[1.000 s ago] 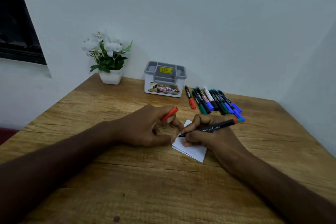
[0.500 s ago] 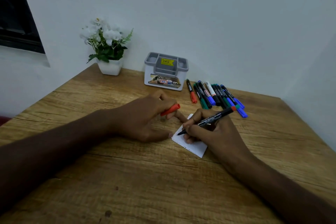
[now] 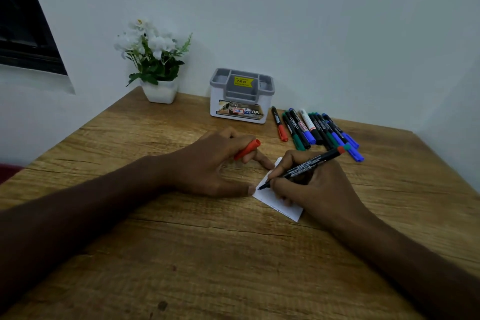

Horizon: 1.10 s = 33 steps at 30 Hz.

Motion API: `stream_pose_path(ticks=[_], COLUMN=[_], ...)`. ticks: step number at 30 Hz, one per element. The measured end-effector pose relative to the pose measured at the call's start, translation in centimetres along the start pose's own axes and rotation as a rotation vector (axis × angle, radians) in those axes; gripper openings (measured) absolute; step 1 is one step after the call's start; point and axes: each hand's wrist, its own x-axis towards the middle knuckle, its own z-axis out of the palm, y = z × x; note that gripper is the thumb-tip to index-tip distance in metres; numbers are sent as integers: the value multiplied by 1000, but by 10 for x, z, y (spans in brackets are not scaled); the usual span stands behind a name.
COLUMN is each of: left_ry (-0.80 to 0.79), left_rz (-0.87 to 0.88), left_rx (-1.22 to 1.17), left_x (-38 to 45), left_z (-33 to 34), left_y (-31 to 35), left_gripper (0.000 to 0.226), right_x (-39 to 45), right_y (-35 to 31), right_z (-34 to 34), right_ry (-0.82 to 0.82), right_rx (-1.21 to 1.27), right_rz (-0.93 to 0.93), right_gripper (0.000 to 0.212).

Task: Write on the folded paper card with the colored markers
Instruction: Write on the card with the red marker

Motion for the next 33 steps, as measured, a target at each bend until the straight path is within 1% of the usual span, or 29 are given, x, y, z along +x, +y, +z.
stream_pose_path(ticks=[2, 4, 7, 9, 11, 14, 17, 22, 25, 33], left_ry=[-13, -23, -46, -54, -53, -51, -46, -45, -46, -54], left_rz=[-8, -28, -82, -87, -88, -91, -92, -101, -94, -110], left_rx=[-7, -23, 11, 15, 1, -5, 11, 20, 1, 3], left_x=[-1, 0, 1, 1, 1, 1, 1, 2, 2, 3], left_z=[0, 1, 2, 2, 1, 2, 2, 2, 2, 2], left_y=[-1, -2, -3, -2, 0, 1, 1, 0, 0, -2], left_gripper=[38, 41, 55, 48, 45, 45, 42, 47, 43, 42], right_x=[0, -1, 1, 1, 0, -1, -1, 1, 2, 2], right_y=[-1, -2, 0, 1, 0, -2, -3, 0, 0, 2], right_z=[1, 2, 0, 0, -1, -1, 0, -2, -2, -1], right_ry=[-19, -23, -6, -21, -32, -27, -44, -25, -26, -11], right_rx=[-22, -34, -7, 0, 0, -4, -18, 15, 13, 32], right_rz=[-1, -2, 10, 12, 15, 7, -6, 29, 43, 55], right_gripper=[8, 7, 11, 11, 10, 13, 7, 12, 12, 9])
